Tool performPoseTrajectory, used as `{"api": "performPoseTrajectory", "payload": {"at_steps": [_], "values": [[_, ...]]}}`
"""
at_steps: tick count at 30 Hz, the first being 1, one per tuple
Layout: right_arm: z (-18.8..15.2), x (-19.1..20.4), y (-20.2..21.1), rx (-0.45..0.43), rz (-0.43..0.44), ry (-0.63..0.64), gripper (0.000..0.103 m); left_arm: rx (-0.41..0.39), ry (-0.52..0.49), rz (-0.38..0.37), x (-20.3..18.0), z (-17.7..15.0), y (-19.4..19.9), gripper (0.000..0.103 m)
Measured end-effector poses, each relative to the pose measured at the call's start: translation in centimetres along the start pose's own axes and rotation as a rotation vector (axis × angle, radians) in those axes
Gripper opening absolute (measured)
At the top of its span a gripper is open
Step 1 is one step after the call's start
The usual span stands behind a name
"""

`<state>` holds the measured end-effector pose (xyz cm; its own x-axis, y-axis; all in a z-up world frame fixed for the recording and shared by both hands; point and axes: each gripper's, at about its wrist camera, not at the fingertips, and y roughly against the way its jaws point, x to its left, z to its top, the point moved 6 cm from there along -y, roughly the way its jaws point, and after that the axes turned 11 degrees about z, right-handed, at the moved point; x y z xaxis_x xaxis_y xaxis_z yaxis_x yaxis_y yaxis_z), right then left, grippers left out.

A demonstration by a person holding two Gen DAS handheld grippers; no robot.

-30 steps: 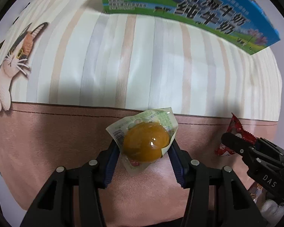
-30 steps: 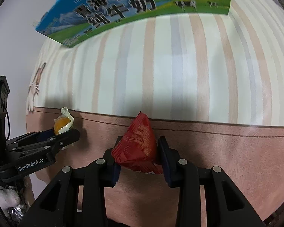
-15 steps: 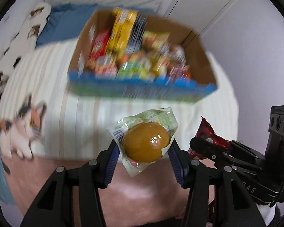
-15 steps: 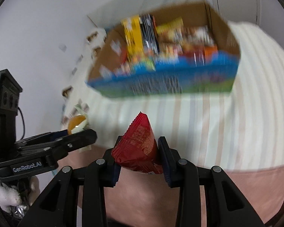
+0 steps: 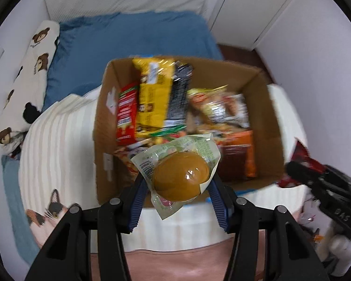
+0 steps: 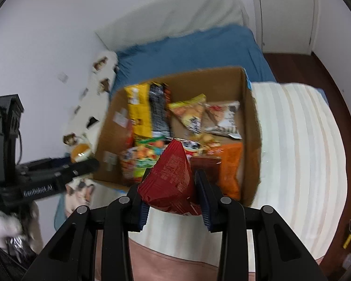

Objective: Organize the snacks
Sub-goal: 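Carry both snacks into the box and open both tools to release them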

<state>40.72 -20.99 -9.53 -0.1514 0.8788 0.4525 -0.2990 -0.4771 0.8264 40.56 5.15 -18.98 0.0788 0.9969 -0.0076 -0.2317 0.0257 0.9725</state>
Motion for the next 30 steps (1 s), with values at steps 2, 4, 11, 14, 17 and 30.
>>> {"api": "performPoseTrajectory", "payload": {"at_steps": [2, 4, 11, 14, 17, 30], "values": [[0.2, -1.3, -1.4, 0.046, -0.009, -0.020, 0.038, 0.047, -0.006, 0.032, 0.6, 0.4, -1.9, 0.049], [0.3, -2.6, -3.1, 0.095, -0.033, -0.039, 0.038, 0.098, -0.017, 0.049, 0.9, 0.6, -3.9, 0.049], [-0.1, -5.6, -7.1, 0.254, -0.128, -0.104, 0.045, 0.273, 0.022, 0.059, 2.3, -0.1, -8.6, 0.051], [-0.2, -5.8, -7.8, 0.293, -0.169, -0.108, 0.096, 0.335, 0.054, 0.071, 3.0, -0.6, -9.9, 0.054], [-0.2, -5.4, -8.5, 0.308, -0.188, -0.094, 0.097, 0.331, 0.080, 0.072, 3.5, -0.4, -10.1, 0.084], [0.4, -5.4, -9.1, 0.295, -0.257, -0.097, 0.099, 0.280, 0.059, 0.066, 1.7, -0.5, -9.4, 0.096]]}}
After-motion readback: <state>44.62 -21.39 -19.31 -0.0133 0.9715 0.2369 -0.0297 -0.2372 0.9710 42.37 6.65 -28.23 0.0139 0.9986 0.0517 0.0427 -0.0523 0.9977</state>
